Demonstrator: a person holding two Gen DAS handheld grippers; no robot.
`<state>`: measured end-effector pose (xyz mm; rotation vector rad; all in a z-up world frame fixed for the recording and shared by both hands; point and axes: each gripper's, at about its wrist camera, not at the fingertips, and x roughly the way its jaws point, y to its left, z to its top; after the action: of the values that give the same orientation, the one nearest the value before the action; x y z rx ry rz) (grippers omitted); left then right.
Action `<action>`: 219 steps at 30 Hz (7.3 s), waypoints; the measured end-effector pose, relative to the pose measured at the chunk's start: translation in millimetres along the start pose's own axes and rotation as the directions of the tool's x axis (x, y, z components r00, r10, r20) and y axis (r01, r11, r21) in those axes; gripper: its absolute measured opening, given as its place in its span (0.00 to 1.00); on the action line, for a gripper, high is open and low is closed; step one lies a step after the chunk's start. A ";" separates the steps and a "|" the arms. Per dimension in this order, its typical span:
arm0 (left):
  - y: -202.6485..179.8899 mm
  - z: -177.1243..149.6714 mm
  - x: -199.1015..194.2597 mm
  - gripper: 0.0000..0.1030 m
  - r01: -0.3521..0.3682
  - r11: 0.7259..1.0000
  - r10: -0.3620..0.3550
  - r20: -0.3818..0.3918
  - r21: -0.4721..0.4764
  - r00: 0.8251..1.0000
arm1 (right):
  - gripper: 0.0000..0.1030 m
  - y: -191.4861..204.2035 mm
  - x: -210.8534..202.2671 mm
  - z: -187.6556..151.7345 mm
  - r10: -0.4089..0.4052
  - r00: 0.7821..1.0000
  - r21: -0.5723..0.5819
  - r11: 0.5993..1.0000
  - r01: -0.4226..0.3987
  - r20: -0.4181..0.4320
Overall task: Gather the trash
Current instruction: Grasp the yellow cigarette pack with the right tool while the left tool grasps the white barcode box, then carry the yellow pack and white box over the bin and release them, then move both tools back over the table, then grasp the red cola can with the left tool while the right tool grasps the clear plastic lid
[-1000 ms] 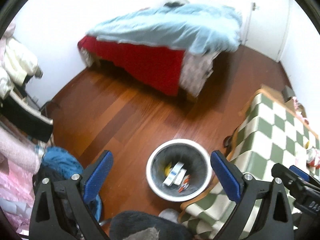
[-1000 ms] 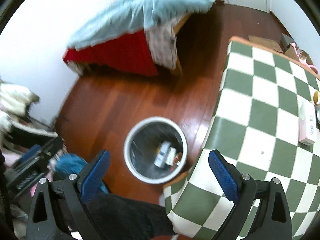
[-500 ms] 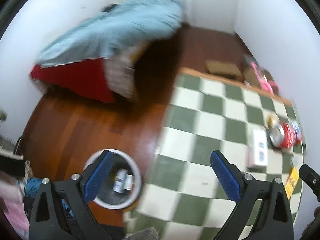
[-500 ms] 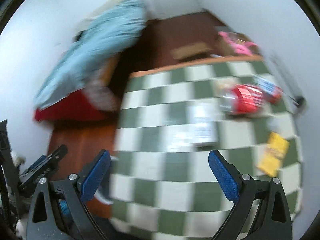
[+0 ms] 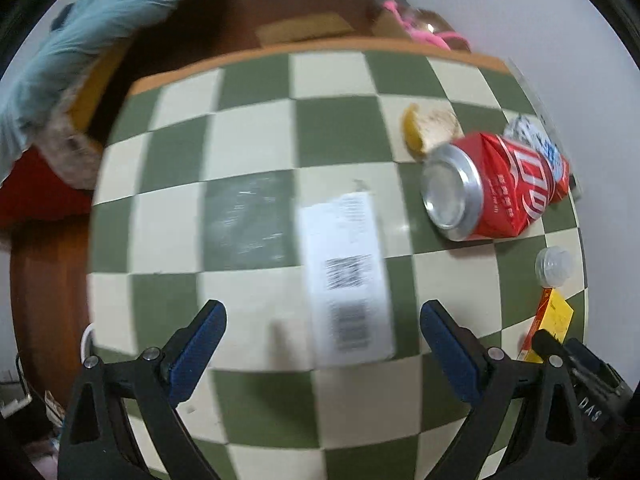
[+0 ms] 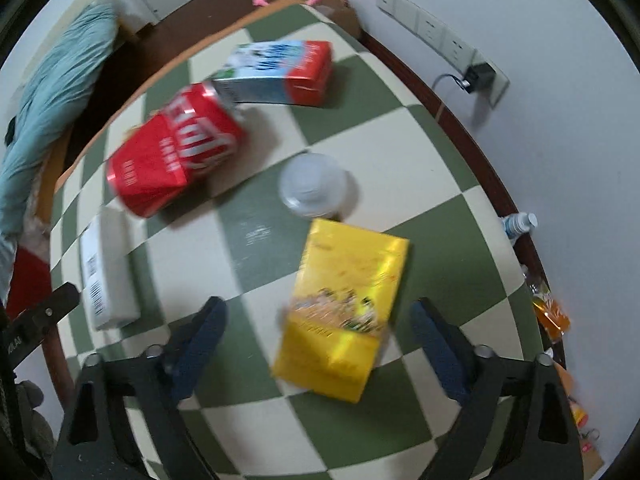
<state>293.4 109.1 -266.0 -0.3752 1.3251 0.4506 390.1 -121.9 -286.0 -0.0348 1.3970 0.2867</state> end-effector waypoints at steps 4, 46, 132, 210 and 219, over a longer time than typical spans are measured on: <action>-13.6 8.0 17.9 0.92 -0.005 1.000 0.006 -0.014 0.017 1.000 | 0.81 -2.0 17.6 5.1 -0.016 0.999 0.007 1.000 0.016 -0.031; 50.5 -83.5 -123.3 0.41 0.052 0.997 -0.031 0.303 -0.062 0.952 | 0.61 61.7 -74.6 -60.0 0.076 0.968 -0.266 0.964 -0.011 0.239; 422.7 -297.2 -104.7 0.98 -0.183 0.739 0.307 0.082 -0.648 0.948 | 0.98 476.4 20.8 -316.8 0.105 0.976 -0.788 0.577 -0.217 -0.192; -160.3 56.6 38.1 0.81 0.000 0.682 0.018 -0.017 0.732 1.000 | 0.63 -67.3 13.2 74.2 0.204 0.979 0.006 0.979 -0.204 -0.012; -120.9 23.4 24.8 0.79 0.014 0.823 -0.027 0.015 0.567 1.000 | 0.63 -40.8 18.9 69.6 0.182 0.983 -0.066 0.981 -0.182 -0.004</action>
<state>379.9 20.0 -284.6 0.1177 1.3627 0.0230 468.9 -144.6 -297.9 0.0389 1.3905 0.4847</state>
